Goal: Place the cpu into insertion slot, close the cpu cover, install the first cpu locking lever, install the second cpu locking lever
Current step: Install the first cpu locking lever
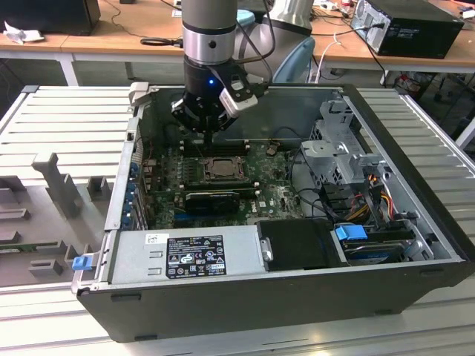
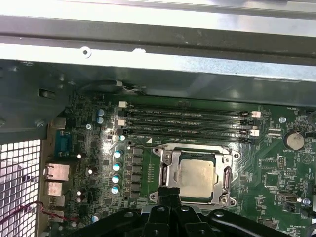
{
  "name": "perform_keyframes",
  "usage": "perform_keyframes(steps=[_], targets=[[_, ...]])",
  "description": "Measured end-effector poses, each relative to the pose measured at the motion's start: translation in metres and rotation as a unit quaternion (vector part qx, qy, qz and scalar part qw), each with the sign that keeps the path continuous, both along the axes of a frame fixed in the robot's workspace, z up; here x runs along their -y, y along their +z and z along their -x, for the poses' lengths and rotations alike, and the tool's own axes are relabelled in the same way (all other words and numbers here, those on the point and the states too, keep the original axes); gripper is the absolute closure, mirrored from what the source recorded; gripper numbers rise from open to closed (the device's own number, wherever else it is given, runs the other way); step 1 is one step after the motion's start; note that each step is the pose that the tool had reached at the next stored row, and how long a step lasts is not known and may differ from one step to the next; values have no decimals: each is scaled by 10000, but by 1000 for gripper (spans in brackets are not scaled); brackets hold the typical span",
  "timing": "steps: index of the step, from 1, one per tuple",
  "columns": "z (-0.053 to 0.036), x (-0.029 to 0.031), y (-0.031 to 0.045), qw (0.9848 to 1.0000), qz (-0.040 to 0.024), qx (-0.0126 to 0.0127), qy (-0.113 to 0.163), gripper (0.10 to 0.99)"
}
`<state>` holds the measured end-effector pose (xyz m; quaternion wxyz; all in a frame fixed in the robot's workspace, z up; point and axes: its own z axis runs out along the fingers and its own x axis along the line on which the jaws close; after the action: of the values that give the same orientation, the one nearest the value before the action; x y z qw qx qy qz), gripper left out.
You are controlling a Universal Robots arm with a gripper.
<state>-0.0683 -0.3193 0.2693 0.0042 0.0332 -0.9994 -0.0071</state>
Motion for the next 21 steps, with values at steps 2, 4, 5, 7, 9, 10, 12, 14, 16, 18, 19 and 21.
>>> perform_keyframes(steps=[2,4,5,7,9,10,12,14,16,18,19,21], targets=[[14,0,-1,10000,0,2,1,980],[29,0,-1,10000,0,3,2,980],[39,0,-2,10000,0,4,5,980],[63,0,-5,10000,0,8,13,980],[76,0,-8,10000,-1,10,14,980],[87,0,-10,10000,0,11,15,980],[142,0,-14,10000,-1,12,16,980],[233,0,-18,10000,-1,13,17,980],[280,0,-21,10000,-1,13,16,980],[334,0,-30,10000,-4,14,16,980],[354,0,-33,10000,-4,14,17,980],[396,-2,-38,10000,-4,14,16,980]])
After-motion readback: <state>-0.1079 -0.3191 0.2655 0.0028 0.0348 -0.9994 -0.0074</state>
